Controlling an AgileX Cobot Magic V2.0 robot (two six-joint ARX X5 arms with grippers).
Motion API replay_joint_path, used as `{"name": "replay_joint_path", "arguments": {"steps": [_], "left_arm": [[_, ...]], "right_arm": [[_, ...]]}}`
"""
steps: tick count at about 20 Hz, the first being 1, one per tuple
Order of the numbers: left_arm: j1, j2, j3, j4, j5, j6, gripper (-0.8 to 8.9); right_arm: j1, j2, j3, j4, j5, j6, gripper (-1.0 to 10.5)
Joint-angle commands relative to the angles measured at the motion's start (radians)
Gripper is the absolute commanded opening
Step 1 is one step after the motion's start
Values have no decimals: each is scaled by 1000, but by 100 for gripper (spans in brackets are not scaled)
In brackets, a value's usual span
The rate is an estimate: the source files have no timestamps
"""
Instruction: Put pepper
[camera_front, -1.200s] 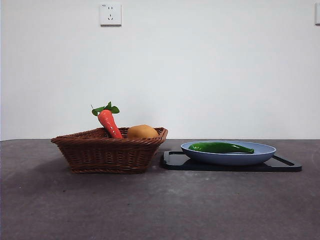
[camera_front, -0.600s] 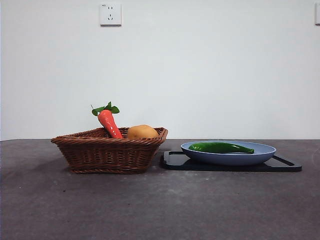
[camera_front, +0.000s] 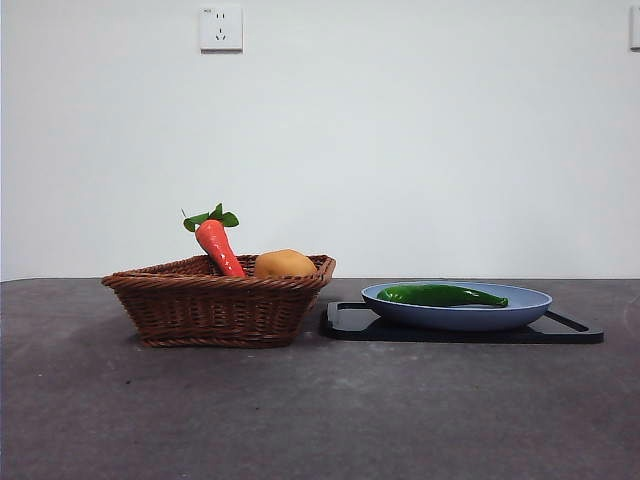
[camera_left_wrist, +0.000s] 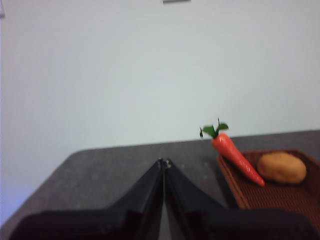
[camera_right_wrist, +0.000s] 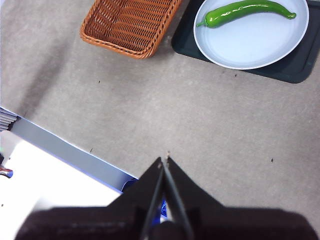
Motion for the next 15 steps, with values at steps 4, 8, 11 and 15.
{"name": "replay_joint_path", "arguments": {"steps": [4, 8, 11, 15], "left_arm": [[3, -78, -91, -11, -2, -33, 8], [2, -93, -111, -84, -2, -33, 8], [2, -110, -111, -197, 2, -33, 8], [2, -116, -111, -307, 5, -68, 8]], "right_arm": [[2, 6, 20, 2, 3, -8, 11], [2, 6, 20, 2, 3, -8, 11], [2, 6, 20, 2, 3, -8, 11], [2, 6, 20, 2, 3, -8, 11]]}}
